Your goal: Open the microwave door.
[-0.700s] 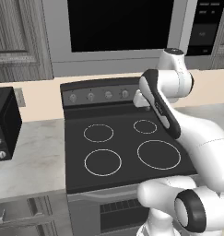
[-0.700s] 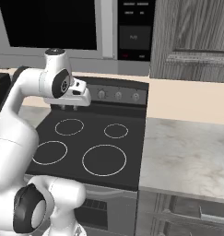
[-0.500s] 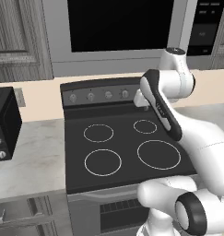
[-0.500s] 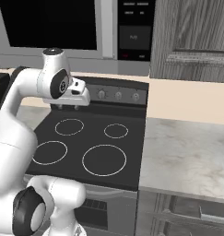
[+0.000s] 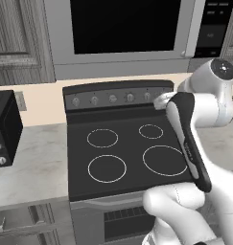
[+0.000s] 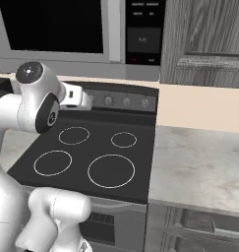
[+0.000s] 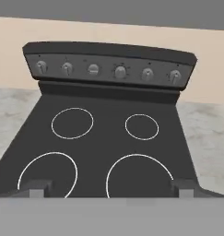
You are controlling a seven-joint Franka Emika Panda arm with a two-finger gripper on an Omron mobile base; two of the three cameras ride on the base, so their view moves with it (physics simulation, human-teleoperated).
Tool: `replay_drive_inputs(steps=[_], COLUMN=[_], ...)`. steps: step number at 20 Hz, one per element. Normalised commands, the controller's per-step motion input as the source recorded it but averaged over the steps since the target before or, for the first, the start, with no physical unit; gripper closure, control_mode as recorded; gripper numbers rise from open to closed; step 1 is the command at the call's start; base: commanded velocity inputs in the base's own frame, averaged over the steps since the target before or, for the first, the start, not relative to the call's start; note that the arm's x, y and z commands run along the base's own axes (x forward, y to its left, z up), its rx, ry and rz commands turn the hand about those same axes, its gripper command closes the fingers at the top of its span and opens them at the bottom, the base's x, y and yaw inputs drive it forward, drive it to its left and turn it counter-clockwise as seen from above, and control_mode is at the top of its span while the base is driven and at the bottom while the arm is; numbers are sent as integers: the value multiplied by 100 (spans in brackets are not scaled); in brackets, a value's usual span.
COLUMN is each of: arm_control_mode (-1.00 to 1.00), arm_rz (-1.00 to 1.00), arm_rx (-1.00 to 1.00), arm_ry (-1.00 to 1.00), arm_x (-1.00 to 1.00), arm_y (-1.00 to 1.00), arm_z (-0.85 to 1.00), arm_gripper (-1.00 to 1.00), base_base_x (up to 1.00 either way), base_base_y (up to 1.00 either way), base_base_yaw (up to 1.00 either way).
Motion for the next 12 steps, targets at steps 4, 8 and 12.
replay_drive_inputs(steps=[4, 8, 12], arm_control_mode=[-100, -100, -100], arm_rz=[0, -2, -3], arm_rx=[0, 1, 2], arm_ry=[-30, -19, -12], arm_x=[-15, -2, 0], arm_y=[-37, -48, -46], arm_z=[85, 86, 82], arm_gripper=[-100, -100, -100], base_base_x=[0, 0, 0], base_base_y=[0, 0, 0], base_base_yaw=[0, 0, 0])
